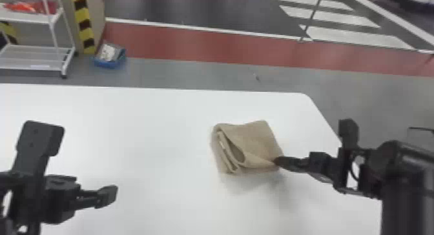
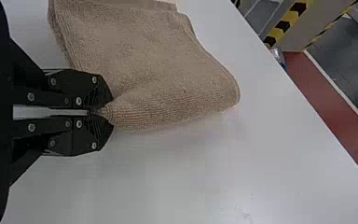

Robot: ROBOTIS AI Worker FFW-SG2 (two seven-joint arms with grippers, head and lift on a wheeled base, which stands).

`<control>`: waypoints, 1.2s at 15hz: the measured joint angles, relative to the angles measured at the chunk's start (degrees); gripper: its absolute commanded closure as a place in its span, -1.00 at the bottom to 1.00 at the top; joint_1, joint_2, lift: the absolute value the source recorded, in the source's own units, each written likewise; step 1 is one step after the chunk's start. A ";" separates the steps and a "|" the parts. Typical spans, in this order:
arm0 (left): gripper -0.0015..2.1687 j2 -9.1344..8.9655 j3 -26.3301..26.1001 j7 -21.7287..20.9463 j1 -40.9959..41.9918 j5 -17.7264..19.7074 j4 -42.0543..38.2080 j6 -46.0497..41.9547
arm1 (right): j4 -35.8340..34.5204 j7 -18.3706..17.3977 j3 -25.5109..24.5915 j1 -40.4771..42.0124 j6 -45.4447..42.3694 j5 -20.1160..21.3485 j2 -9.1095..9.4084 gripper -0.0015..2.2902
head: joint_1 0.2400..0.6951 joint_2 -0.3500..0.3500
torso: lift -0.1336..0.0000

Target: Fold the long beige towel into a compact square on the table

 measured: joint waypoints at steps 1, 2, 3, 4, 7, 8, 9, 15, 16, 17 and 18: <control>-0.91 0.00 0.04 0.00 0.00 -0.05 0.03 0.00 | -1.74 0.04 -0.18 0.56 0.56 -1.56 0.32 0.32 | 1.00 -0.64 | -0.86; -0.91 0.00 0.08 0.00 0.00 -0.08 0.04 0.00 | -4.03 0.06 -0.21 1.18 0.75 -3.06 0.74 0.32 | 1.00 -0.61 | -0.86; -0.91 0.00 0.13 0.00 0.00 -0.09 0.05 0.00 | -7.35 0.06 -0.08 1.97 0.83 -4.70 1.44 0.32 | 1.00 -0.58 | -0.86; -0.91 0.00 0.18 0.00 0.00 -0.08 0.05 0.00 | -11.13 0.05 0.41 2.80 0.87 -6.07 2.31 0.32 | 1.00 -0.50 | -0.86; -0.91 0.00 0.25 0.00 -0.02 -0.05 0.05 0.00 | -19.41 -0.08 4.55 5.47 0.88 -7.15 4.01 0.32 | 1.00 -0.37 | -0.86; -0.91 0.00 0.28 -0.02 -0.01 -0.05 0.05 0.00 | -20.96 -0.12 6.42 6.51 0.89 -6.90 4.45 0.32 | 1.00 -0.32 | -0.86; -0.91 0.00 0.34 -0.07 -0.01 -0.05 0.05 0.00 | -21.97 -0.14 7.91 7.45 0.89 -6.69 4.80 0.32 | 1.00 -0.23 | -0.86; -0.91 0.30 0.94 -0.18 0.02 0.34 -0.02 -0.18 | -29.66 -0.36 16.50 13.62 0.89 -4.42 6.95 0.32 | 1.00 0.05 | -0.86; -0.91 0.33 0.99 -0.18 0.12 0.42 -0.09 -0.18 | -30.42 -0.29 17.28 14.30 0.89 -3.77 7.05 0.32 | 1.00 0.07 | -0.86; -0.91 0.35 1.02 -0.18 0.19 0.47 -0.13 -0.18 | -30.91 -0.14 17.25 14.82 0.89 -3.47 7.10 0.32 | 1.00 0.08 | -0.86; -0.91 0.35 1.08 -0.18 0.23 0.52 -0.16 -0.18 | -31.13 -0.01 16.47 15.10 0.89 -3.37 7.09 0.29 | 1.00 0.07 | -0.86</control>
